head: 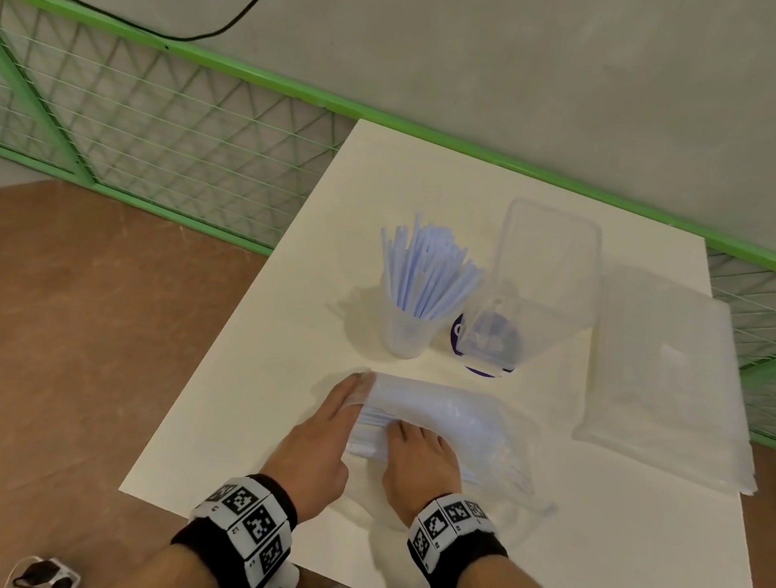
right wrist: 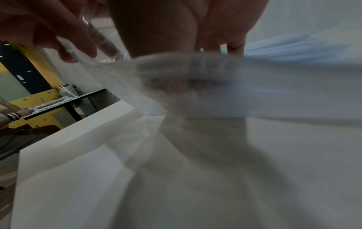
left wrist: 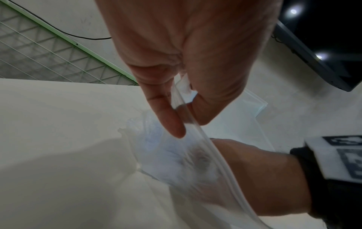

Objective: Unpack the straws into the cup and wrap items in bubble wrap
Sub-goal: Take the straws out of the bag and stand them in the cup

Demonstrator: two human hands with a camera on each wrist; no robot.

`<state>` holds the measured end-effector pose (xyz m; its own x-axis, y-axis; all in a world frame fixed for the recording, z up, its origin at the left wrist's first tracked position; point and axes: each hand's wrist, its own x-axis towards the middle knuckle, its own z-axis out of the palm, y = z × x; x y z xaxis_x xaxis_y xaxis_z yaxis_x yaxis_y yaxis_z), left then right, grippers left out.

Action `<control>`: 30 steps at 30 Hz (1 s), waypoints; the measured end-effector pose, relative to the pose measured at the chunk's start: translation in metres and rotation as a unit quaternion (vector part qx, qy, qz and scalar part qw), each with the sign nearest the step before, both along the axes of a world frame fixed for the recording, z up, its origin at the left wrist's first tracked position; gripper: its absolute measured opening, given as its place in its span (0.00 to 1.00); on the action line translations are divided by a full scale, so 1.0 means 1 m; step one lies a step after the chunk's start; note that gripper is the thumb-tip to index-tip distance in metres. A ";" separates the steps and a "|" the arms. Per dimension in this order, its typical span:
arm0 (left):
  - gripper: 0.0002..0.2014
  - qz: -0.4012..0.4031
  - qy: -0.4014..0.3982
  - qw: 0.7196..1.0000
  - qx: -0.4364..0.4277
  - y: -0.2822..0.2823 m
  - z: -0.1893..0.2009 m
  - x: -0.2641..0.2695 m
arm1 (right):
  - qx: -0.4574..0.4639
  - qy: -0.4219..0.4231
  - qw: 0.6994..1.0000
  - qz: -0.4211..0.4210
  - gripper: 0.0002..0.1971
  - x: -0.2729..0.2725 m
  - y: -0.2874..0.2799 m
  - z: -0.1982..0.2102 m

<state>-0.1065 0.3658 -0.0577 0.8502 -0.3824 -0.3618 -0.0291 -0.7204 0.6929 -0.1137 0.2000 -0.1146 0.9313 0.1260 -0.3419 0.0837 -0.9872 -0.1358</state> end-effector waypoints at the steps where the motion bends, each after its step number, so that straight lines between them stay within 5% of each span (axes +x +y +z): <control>1: 0.52 -0.001 0.000 1.000 0.001 0.000 0.000 0.000 | -0.002 0.008 1.000 -0.001 0.25 0.002 0.000 0.000; 10: 0.52 -0.001 0.004 1.000 0.004 0.002 0.001 -0.001 | 0.004 0.006 1.000 -0.003 0.36 0.004 0.002 -0.002; 30: 0.51 -0.003 -0.006 1.000 -0.007 0.001 0.004 -0.003 | -0.025 0.120 0.991 0.045 0.18 0.006 -0.003 0.007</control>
<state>-0.1097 0.3672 -0.0540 0.8526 -0.3918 -0.3458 -0.0418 -0.7107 0.7023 -0.1073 0.1973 -0.1073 0.8077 0.1825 -0.5606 0.1434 -0.9832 -0.1134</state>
